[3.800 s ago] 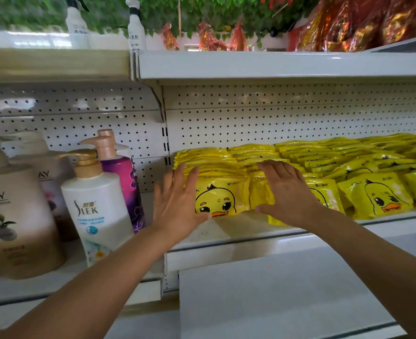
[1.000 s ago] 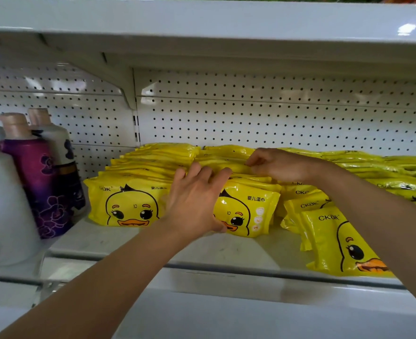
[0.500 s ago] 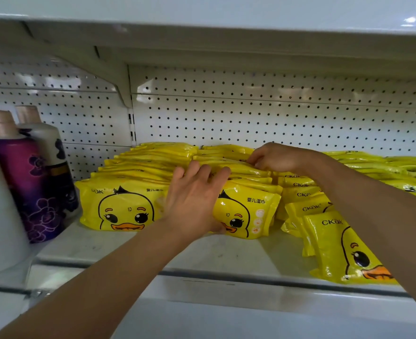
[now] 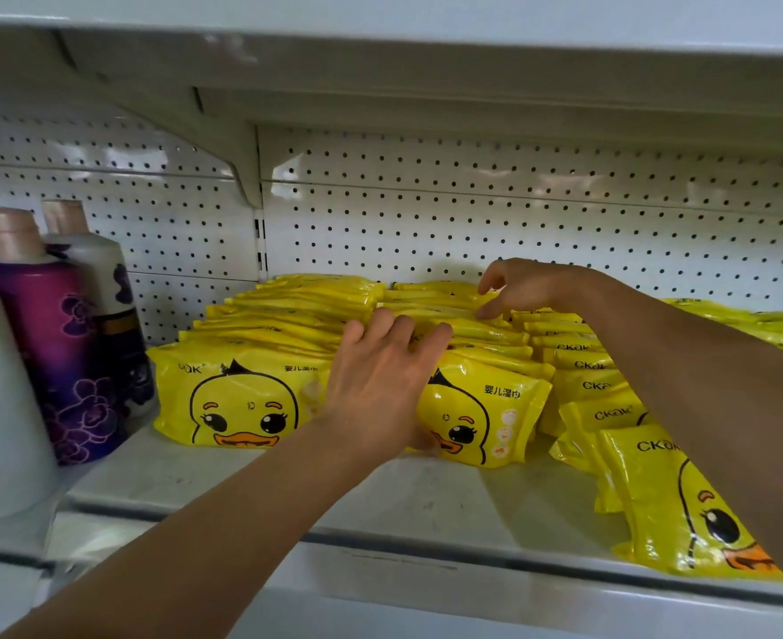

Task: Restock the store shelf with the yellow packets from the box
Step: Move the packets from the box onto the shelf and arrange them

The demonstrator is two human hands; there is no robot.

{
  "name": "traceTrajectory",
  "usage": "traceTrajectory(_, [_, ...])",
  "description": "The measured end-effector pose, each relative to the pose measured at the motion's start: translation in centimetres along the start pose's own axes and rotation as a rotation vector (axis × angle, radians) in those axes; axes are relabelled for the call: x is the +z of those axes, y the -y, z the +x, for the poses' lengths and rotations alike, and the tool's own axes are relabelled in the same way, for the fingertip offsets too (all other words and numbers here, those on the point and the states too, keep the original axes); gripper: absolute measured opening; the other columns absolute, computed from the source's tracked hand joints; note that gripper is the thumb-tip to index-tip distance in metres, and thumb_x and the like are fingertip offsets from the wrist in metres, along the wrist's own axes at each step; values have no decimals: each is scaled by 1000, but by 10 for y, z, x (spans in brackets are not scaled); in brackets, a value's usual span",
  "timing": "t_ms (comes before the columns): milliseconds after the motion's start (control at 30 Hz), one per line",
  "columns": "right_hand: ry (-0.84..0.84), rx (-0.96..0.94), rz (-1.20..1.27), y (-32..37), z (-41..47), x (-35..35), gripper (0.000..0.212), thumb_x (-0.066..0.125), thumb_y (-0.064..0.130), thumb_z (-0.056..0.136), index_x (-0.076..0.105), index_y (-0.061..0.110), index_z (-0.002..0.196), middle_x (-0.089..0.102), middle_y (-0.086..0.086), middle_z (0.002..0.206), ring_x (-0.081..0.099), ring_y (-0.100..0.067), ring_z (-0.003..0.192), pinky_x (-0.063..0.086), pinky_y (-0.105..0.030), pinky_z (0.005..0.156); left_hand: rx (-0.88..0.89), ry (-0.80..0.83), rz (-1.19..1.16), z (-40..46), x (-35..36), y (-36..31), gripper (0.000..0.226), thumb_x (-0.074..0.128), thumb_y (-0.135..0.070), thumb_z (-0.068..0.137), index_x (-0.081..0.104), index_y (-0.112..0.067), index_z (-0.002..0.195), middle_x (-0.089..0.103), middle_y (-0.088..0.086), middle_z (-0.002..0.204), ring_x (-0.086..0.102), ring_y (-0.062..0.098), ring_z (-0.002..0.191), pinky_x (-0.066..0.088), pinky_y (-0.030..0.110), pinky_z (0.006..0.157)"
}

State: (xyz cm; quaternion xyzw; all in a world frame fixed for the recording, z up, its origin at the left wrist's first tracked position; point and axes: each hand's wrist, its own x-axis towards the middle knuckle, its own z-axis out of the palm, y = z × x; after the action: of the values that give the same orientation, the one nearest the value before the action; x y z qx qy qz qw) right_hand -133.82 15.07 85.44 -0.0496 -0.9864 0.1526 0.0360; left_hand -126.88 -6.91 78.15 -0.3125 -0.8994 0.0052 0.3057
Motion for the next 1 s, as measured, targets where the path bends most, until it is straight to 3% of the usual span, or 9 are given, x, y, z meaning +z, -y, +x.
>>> traceTrajectory(167, [122,-2,37,0,6,9,43,62,22,88,49,19,129,47,-5,134,46,-20,110,39,-32,87,-4,-4,3,-1,0,0,106,73,-67,55,20,-33,140,43,-1,124,32,22,116,24,34,84])
traceTrajectory(267, [119,-28,35,-1,5,9,33,60,13,87,56,18,119,52,-6,125,47,-19,103,39,-30,81,-4,-4,4,-1,0,-1,105,74,-66,56,20,-33,140,43,-1,123,32,22,115,24,34,84])
traceTrajectory(433, [106,-37,16,1,9,5,42,63,11,85,56,10,126,53,-6,130,48,-20,115,38,-27,88,-21,10,3,-1,0,-1,107,74,-66,55,18,-33,140,40,-1,125,30,22,117,25,34,86])
traceTrajectory(567, [55,-18,19,-1,18,3,42,67,17,83,59,9,123,56,-7,127,50,-22,116,42,-34,99,-28,14,-1,3,2,-1,107,74,-66,55,17,-34,140,39,-1,125,29,22,117,25,34,87])
traceTrajectory(667, [12,-8,84,-6,24,2,31,62,15,85,63,2,113,59,-16,122,52,-21,101,43,-33,88,-24,12,-14,5,4,0,106,74,-66,55,18,-33,139,39,-1,124,29,22,116,25,34,87])
traceTrajectory(733, [-71,-12,113,-8,27,0,26,53,7,90,59,-6,112,56,-20,125,53,-27,103,43,-35,85,-17,-1,-7,5,5,1,106,74,-66,56,17,-33,139,40,-1,124,30,22,116,25,34,87])
traceTrajectory(833, [-137,-16,-20,-11,35,-2,34,45,4,94,51,-6,126,46,-20,137,45,-35,124,39,-39,99,-7,-5,-11,5,5,0,106,75,-65,55,19,-33,139,41,0,122,32,23,116,27,35,87])
traceTrajectory(900, [-92,-9,-101,-9,39,1,37,43,12,97,48,-4,130,43,-19,139,43,-32,126,37,-36,102,-9,16,2,6,5,1,108,78,-67,45,29,-32,136,47,0,115,39,23,110,30,35,83])
traceTrajectory(1000, [-63,0,-237,-8,47,6,38,45,21,98,52,-3,126,50,-19,131,51,-31,116,42,-33,92,-17,14,9,5,3,1,109,79,-67,41,34,-31,134,50,0,111,42,23,106,32,35,80])
